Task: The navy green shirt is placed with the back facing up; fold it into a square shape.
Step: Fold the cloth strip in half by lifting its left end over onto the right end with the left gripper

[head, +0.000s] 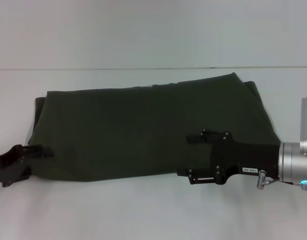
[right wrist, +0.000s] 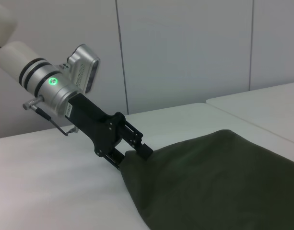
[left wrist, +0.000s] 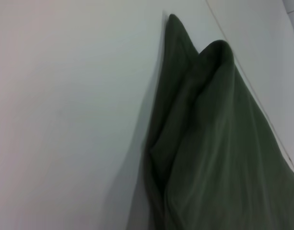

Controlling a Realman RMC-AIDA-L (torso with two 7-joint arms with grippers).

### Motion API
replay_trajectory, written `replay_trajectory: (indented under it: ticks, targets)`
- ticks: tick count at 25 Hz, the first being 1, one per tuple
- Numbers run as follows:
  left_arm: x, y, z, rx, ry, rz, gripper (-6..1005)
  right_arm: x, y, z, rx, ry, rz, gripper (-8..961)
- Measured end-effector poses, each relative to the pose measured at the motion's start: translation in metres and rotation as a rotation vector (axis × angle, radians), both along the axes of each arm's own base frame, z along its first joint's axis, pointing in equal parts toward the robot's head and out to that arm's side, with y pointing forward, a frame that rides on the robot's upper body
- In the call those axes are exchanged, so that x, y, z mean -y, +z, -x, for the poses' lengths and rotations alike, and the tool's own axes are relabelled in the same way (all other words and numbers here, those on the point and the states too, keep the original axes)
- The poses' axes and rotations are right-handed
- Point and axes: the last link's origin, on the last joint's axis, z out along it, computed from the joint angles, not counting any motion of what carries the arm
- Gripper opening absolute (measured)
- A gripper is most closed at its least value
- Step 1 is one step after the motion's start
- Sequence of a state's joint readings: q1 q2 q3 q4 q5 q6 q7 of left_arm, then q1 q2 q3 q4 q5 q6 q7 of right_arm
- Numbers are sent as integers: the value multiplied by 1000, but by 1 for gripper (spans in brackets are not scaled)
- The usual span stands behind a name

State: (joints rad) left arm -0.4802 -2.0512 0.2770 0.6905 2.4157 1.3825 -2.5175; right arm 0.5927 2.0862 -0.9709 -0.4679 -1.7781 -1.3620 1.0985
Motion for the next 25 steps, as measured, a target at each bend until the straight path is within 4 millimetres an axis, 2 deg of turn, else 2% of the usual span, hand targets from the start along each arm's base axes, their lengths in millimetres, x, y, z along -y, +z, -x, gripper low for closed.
replay_trajectory:
  ticks: [4, 7, 18, 25]
  targets:
    - [-2, 2, -1, -2, -24, -25, 688, 0, 0, 0, -3, -3, -1, 927]
    - [-2, 1, -2, 1, -25, -19, 481, 0, 0, 0, -4, -3, -1, 927]
    - [-2, -1, 2, -12, -9, -22, 49, 1, 2, 1, -18, 0, 0, 927]
    - [6, 7, 15, -54, 12, -55, 46, 7, 8, -10, -32, -44, -13, 926]
